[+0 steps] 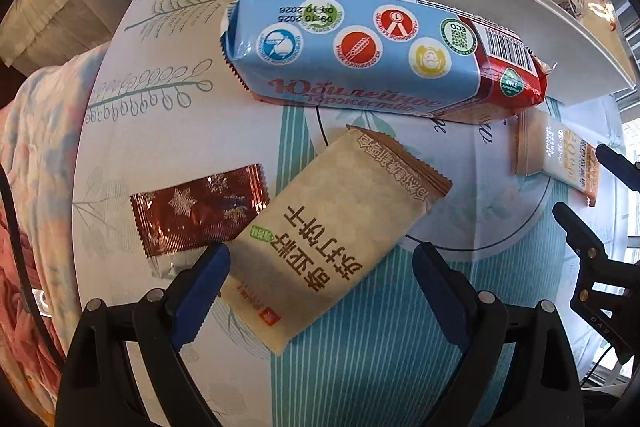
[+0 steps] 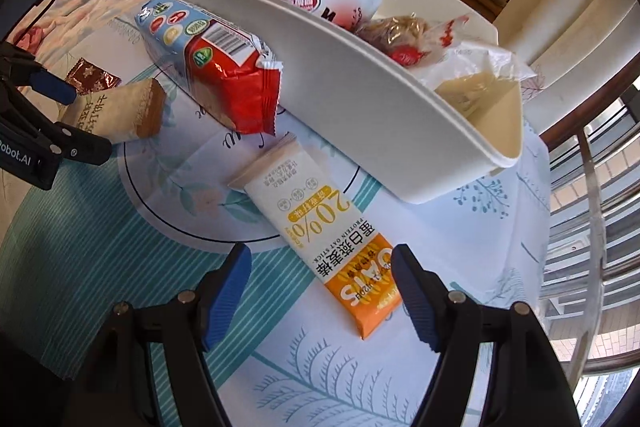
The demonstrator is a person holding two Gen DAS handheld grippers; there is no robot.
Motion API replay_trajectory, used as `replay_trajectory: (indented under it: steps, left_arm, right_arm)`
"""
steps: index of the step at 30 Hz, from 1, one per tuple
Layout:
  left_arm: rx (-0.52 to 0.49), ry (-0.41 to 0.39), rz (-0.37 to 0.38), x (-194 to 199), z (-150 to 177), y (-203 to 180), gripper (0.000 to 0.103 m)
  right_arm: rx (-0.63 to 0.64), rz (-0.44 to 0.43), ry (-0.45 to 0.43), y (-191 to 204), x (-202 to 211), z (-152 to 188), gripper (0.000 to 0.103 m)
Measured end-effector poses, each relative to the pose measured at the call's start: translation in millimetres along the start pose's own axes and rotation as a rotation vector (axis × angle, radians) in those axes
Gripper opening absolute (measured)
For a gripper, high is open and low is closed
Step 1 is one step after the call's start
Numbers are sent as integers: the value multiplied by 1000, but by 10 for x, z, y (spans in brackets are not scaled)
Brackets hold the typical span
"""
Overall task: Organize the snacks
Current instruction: 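Lower left tool onto beige soda-cracker packet while right tool lowers onto OATS bar, then close left tool on cracker packet while right tool closes on OATS bar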
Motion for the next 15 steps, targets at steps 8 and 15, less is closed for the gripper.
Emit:
replay_trajectory:
  steps: [8,15]
  left_arm:
    - [-16,0,-16,-133,-172,-44,93]
    - [-24,-18,-6,-155,-215,-33,93]
  right_arm:
    - [-35,-29,-34,-110,-98,-25,73]
    - [-86,-47,-47,-194,-152,-31,73]
Point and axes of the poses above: each gripper's, at about its wrist camera, not at the fingertips, and x roughly against the way its jaws point, y to its left, z to its underside, the point moved 1 cm from there along -x, roughly the way its jaws point, and after that the axes turned 7 degrees about z, right-handed, at the moved point
